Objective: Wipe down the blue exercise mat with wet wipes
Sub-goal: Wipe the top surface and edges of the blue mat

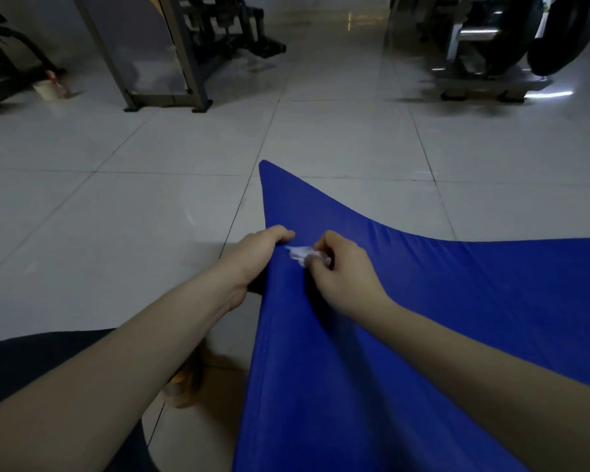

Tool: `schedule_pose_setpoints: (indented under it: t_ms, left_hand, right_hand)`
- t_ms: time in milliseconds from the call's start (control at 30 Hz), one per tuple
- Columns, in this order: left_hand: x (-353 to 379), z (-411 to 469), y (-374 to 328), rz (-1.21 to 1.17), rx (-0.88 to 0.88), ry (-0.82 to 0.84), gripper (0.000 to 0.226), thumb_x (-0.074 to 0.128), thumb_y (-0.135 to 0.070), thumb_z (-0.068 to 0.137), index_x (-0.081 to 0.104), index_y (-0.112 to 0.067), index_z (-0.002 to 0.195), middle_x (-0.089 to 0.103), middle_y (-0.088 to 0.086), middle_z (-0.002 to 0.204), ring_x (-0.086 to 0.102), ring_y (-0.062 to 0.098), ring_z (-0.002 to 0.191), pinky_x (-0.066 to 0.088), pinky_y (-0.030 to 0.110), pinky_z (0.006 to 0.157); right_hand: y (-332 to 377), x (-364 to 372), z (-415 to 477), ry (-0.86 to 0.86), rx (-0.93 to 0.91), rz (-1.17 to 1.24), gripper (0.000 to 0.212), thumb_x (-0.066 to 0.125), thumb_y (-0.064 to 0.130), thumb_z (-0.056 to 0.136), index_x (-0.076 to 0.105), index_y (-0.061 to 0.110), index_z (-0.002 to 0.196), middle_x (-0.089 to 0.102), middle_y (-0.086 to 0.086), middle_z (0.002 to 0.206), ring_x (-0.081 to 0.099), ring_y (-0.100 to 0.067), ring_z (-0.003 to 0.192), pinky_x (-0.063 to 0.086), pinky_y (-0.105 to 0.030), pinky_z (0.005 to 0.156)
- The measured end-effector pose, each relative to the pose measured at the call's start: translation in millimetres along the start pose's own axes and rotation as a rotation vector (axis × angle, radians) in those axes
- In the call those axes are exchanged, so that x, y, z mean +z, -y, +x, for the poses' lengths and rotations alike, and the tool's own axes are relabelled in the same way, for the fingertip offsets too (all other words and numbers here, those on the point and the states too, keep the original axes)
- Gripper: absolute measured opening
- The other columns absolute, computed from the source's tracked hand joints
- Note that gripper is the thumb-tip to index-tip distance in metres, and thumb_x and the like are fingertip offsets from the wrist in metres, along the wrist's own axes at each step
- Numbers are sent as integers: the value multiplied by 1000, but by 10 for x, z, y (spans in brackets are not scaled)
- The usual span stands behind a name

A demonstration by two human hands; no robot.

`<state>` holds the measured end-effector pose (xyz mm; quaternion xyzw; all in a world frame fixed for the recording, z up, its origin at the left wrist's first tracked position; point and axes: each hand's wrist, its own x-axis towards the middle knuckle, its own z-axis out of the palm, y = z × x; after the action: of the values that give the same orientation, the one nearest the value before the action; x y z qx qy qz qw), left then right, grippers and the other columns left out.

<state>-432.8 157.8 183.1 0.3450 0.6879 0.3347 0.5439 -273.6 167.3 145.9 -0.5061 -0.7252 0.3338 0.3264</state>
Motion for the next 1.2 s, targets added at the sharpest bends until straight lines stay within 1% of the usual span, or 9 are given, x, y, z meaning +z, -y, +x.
schedule_pose_setpoints:
  t_ms: [100,333,533,633,733,833,933,1033,1200]
  left_hand:
    - [-36,30,29,17,45,-73,33,63,-39,96,68,-10,111,75,4,101,71,21,91,55,30,81]
    - [-79,-43,13,135,139,-22,18,58,-32,100,70,-19,105,78,-4,88,74,15,75,52,25,61]
    - [-44,-92,-3,231,164,9,15,61,-28,98,72,-19,102,77,-1,93,73,19,86,57,34,79]
    - [-7,-91,14,134,117,25,21,57,-25,96,72,-10,99,75,6,88,71,20,78,55,34,77]
    - [-8,-49,9,2,69,7,20,60,-26,92,69,-9,86,69,7,75,65,16,67,51,28,71]
    - [-4,-29,9,-58,41,38,26,65,-35,93,71,-14,107,78,7,95,74,26,92,57,42,93]
    - [-20,-39,-4,37,109,32,17,58,-29,99,66,-21,112,78,0,98,75,25,93,59,45,91]
    - [-60,-81,-57,70,131,59,20,59,-25,98,66,-20,116,79,1,99,75,25,92,60,42,84]
    - [-90,-104,-50,133,151,103,19,57,-32,100,65,-27,117,78,-3,100,75,21,90,58,36,73]
  right_hand:
    - [271,95,-420,107,-197,64,19,57,21,92,46,22,76,49,8,60,44,-10,53,35,-28,47]
    - [197,11,-654,241,-704,-206,12,61,20,81,49,19,81,34,18,75,29,-6,59,32,-26,48]
    - [-314,-111,96,1,-4,-114,14,57,23,95,49,19,84,56,5,73,51,-15,64,39,-31,56]
    - [-178,-38,95,-17,64,-40,18,57,19,95,48,19,80,57,1,67,48,-13,59,36,-29,51]
    - [262,80,-240,71,-158,69,17,57,22,92,47,22,78,51,7,62,44,-10,54,35,-28,48]
    - [522,128,-629,242,-560,-77,8,55,25,88,53,18,84,47,10,72,42,-11,59,39,-30,50]
    - [408,119,-651,286,-798,-250,11,52,22,87,56,12,88,52,1,80,40,-14,61,35,-31,46]
    - [237,46,-449,136,-675,-276,11,51,23,87,54,13,90,54,2,83,45,-14,61,41,-34,46]
    - [-138,-35,-24,-48,-113,-123,15,53,20,97,43,15,86,55,2,74,50,-21,64,41,-38,56]
